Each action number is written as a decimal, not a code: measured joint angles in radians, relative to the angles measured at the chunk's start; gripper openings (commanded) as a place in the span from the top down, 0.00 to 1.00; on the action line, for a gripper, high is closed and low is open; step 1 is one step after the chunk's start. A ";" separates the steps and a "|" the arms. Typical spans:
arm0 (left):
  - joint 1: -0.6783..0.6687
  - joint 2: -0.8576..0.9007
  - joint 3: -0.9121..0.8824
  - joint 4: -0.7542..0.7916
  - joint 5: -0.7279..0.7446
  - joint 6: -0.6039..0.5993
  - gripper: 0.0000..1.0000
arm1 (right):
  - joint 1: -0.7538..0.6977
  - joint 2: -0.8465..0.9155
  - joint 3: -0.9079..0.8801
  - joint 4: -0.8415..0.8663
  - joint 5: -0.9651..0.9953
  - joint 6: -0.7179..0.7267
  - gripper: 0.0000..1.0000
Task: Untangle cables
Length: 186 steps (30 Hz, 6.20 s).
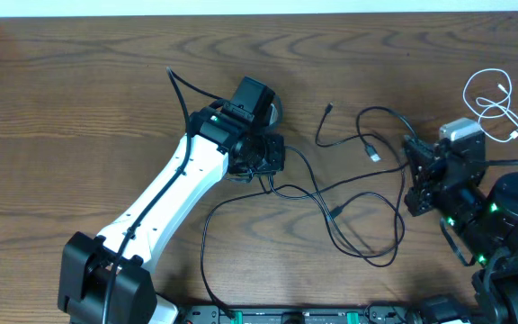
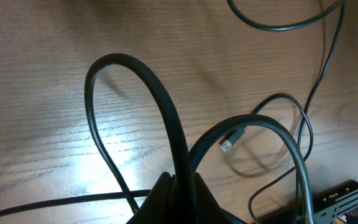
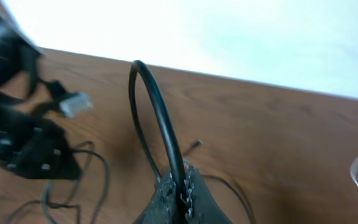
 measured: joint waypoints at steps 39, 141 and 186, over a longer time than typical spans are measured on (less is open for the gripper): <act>0.056 -0.006 0.000 0.053 0.489 0.188 0.92 | -0.001 0.612 0.001 -0.229 -0.383 -0.009 0.08; 0.099 -0.080 -0.278 0.180 -0.090 0.203 0.50 | 0.133 0.848 0.003 0.118 -0.385 0.281 0.39; 0.099 -0.095 -0.305 0.300 0.391 0.484 0.93 | 0.133 0.848 0.003 0.292 -0.459 0.847 0.68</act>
